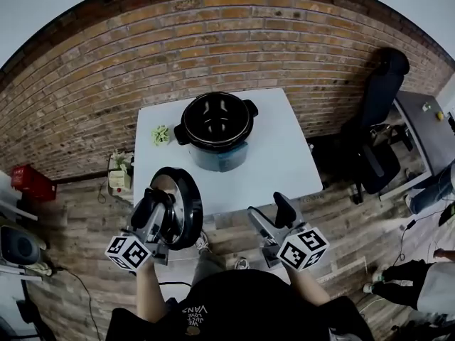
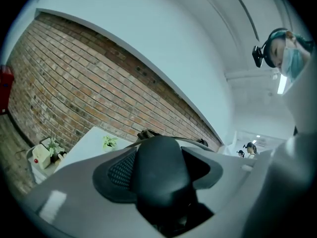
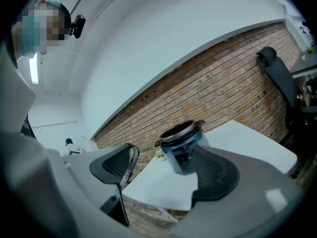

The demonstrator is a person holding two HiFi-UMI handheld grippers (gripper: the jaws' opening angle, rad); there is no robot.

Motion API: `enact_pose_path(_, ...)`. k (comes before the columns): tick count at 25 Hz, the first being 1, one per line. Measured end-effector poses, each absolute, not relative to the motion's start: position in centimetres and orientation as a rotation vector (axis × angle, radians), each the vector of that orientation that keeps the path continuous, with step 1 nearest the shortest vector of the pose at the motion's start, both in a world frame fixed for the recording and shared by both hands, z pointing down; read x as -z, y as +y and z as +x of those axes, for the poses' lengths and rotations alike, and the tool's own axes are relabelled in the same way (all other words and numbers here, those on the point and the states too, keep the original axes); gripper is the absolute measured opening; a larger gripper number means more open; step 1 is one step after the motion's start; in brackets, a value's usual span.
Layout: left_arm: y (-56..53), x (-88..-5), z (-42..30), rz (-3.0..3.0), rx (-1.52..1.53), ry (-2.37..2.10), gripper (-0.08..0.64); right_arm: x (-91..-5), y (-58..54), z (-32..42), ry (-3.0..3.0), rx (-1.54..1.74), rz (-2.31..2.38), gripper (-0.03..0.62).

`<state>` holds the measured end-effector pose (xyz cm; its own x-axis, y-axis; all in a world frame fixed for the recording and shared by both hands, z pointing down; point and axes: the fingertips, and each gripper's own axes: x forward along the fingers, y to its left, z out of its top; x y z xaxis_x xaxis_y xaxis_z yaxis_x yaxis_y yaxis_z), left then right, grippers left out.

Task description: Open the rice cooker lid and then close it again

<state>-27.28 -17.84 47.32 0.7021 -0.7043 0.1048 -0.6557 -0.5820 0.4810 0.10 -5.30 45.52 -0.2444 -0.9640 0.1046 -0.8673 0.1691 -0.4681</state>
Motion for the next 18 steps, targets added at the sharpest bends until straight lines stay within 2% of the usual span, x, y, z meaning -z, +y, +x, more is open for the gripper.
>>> enact_pose_path(18, -22.3, -46.2, -26.4, 2.449, 0.132, -1.024, 0.281, -45.8, -8.6, 0.8, 2.171, 0.679, -1.801, 0.394)
